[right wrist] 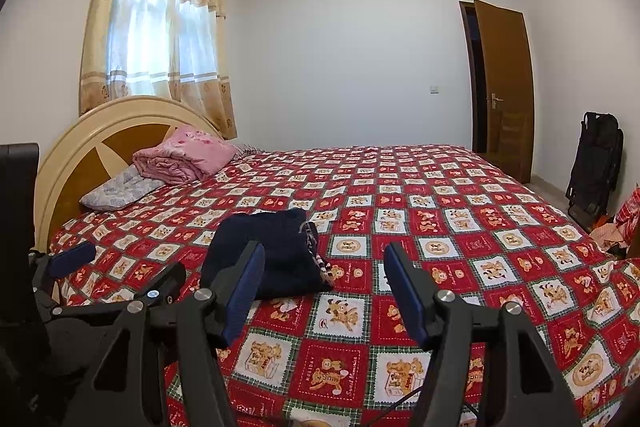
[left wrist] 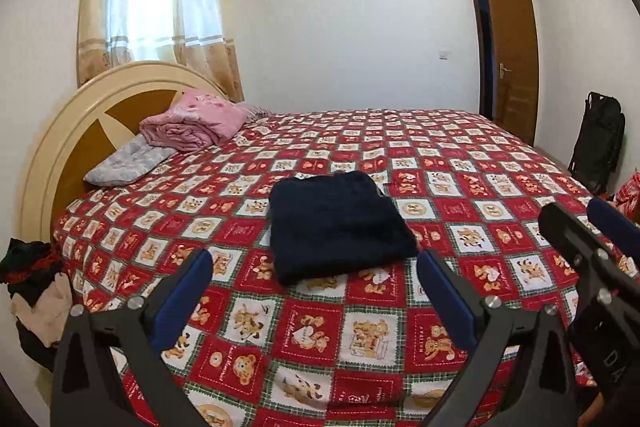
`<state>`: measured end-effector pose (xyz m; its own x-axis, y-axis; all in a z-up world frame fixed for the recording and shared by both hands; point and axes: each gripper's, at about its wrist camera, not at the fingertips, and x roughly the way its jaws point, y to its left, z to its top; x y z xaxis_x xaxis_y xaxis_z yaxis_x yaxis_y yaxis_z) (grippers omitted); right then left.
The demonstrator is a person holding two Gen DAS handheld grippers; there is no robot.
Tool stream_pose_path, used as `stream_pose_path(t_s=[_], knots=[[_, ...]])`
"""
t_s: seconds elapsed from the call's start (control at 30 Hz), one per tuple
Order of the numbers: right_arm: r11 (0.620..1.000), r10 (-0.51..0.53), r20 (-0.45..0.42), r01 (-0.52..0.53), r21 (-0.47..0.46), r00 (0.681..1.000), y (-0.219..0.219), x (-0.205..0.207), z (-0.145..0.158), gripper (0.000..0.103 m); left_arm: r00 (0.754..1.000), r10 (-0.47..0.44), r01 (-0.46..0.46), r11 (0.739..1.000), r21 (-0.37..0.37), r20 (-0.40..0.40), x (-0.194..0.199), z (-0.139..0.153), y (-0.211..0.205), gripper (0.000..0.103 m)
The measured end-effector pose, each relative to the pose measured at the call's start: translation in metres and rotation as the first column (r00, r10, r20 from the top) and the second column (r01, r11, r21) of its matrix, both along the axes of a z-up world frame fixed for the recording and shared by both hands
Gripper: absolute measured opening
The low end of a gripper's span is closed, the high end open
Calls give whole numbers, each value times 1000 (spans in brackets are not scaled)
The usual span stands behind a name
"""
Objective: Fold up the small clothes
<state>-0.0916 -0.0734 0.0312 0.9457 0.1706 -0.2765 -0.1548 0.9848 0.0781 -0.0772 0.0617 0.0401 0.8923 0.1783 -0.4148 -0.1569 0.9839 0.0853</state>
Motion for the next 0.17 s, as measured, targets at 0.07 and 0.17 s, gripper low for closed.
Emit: stream_pose_path(t_s=[0.07,0.17], knots=[[1000,0,3,0,8,1000,-1,-1,0,64,1000,0,0,1000,12,3,0,0,-2,103],[1000,-7,6,7,15,1000,-3,-1,1,64,1000,4,-4,1000,12,2,1,0,-1,103]])
